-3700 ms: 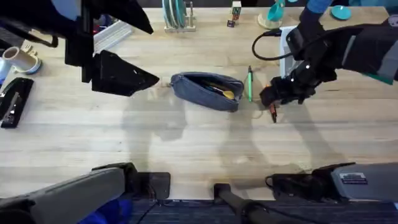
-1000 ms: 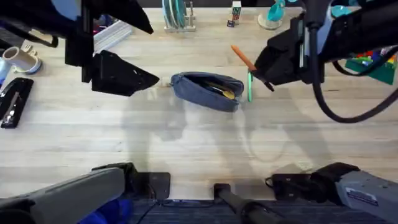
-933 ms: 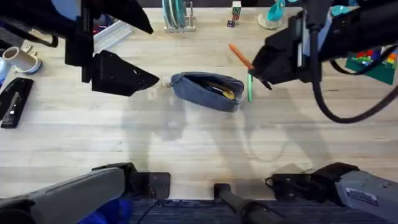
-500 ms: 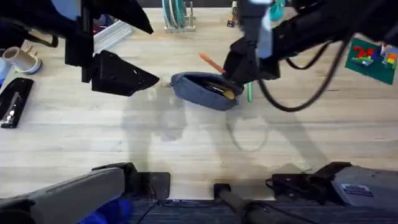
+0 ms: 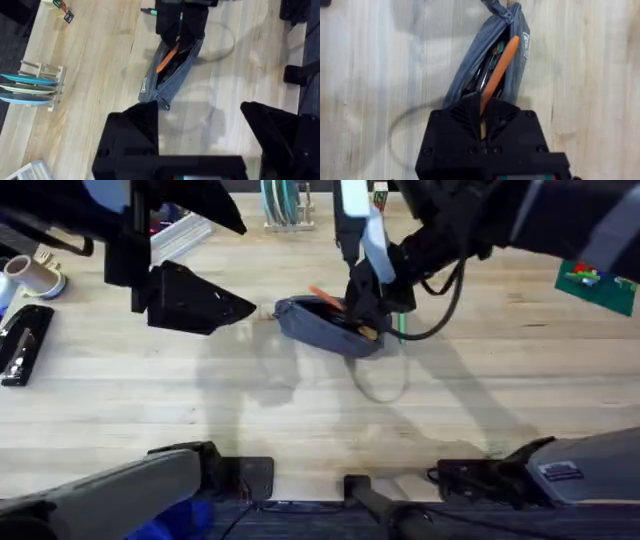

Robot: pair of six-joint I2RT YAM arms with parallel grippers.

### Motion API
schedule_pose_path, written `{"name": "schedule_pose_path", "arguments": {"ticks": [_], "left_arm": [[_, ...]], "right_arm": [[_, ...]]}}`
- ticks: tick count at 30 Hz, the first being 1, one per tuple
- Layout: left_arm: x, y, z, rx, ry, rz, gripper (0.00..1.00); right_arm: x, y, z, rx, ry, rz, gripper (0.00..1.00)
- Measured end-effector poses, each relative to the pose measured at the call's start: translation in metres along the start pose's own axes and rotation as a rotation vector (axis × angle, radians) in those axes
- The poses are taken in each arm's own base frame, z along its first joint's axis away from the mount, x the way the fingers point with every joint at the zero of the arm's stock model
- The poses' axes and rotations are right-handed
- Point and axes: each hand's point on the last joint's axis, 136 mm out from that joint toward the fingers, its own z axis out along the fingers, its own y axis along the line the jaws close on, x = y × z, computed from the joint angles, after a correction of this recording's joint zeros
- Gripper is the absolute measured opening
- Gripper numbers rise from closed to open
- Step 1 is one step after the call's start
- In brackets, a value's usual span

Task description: Unzip the bag, pick up the pens from the table one at a time and place them inside, then zip the bag closed.

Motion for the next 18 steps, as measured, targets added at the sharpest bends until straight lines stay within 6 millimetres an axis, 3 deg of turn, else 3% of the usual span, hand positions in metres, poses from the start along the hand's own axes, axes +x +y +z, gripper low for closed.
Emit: {"name": "schedule_pose_path", "arguments": {"ticks": [4,6,12,15,17,18], "left_arm": [[0.0,0.0,0.0,0.0,0.0,0.0,0.994],[0.0001,0.0001,0.0001,0.0,0.0,0.0,0.994],[0.0,0.0001,0.0001,0.0,0.0,0.0,0.993],[0.0001,0.0,0.0001,0.0,0.0,0.0,0.994],[0.0001,0.0001,0.0001,0.0,0.0,0.0,0.993],[0.0001,0.0001,0.0001,0.0,0.0,0.0,0.993]], "right_arm": [[0.0061,0.0001,0.0094,-0.023,0.013,0.015,0.103],[0.0077,0.0004,0.0119,-0.03,0.017,0.019,0.19],[0.0078,0.0009,0.0126,-0.034,0.015,0.022,0.61],[0.0077,0.0008,0.0126,-0.034,0.015,0.022,0.737],[0.0072,0.0005,0.0118,-0.031,0.014,0.024,0.966],[0.0067,0.0006,0.0109,-0.029,0.013,0.029,0.988]]}}
